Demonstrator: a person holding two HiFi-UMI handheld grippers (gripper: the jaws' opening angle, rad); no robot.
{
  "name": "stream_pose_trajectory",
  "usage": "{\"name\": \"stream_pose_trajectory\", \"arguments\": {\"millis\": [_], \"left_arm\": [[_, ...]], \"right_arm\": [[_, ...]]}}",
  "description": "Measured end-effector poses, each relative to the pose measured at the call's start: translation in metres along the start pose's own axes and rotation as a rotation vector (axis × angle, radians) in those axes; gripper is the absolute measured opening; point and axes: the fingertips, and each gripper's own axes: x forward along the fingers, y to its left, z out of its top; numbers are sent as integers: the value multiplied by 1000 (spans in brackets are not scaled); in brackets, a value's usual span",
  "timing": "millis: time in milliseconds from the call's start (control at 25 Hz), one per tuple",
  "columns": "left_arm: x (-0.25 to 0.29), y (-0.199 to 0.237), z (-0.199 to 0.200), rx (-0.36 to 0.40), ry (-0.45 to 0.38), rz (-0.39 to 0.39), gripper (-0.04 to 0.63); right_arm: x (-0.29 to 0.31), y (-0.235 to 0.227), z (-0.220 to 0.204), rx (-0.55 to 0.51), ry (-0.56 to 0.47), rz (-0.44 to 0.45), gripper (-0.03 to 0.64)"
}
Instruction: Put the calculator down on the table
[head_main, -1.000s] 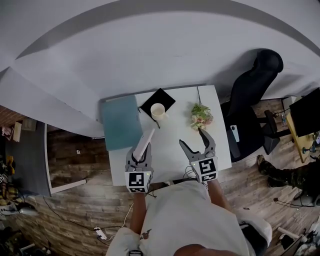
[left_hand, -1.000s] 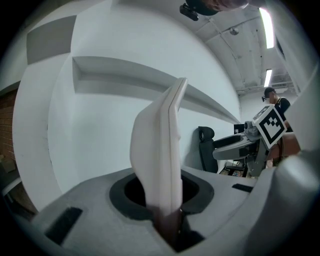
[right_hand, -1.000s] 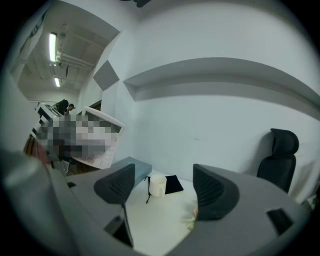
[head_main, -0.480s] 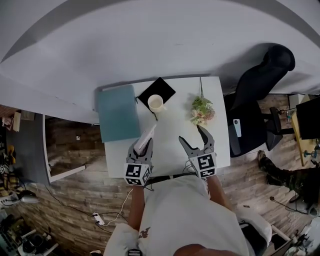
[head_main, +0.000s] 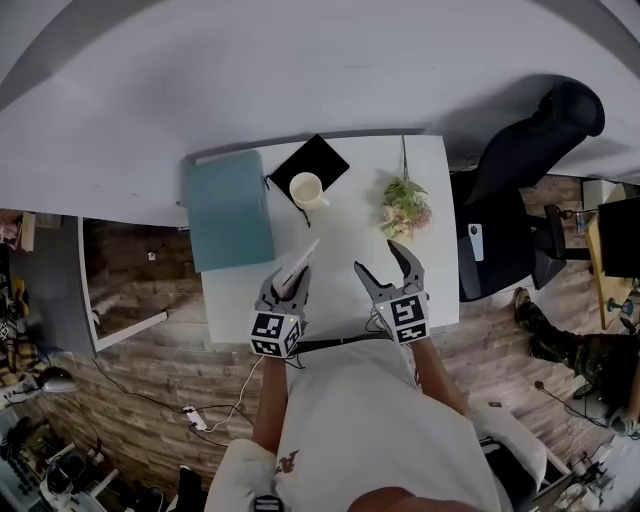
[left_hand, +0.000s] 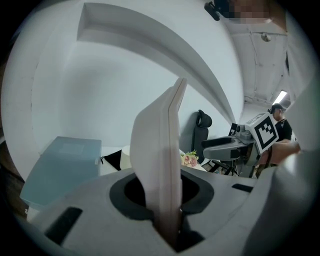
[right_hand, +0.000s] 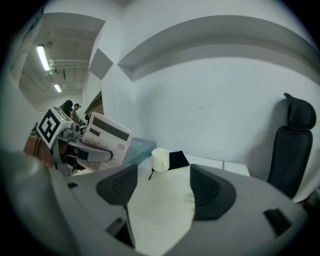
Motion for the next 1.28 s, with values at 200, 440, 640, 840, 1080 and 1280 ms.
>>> {"name": "stream_pose_trajectory", "arguments": {"millis": [200,440,640,840,1080,1280], "left_arm": [[10,4,-17,-30,35,-53,87],[17,7,-30,-48,71,-127,87],[24,8,-40,-61,99,-171,87],[29,9,-52,-80,130,-203,87],[36,12,-67,-103,161,-229,87],[39,11,-78,-127,182,-246,87]], "right_arm": [[7,0,-16,12,43,-25,322],[12,7,-30,37,83,-73,311],[15,12,-42,52,114,-91,303],[17,18,-55,66,144,-98,298],[22,25,-69,79,176,-96,288],[25,31,-78,84,195,-92,285]]}}
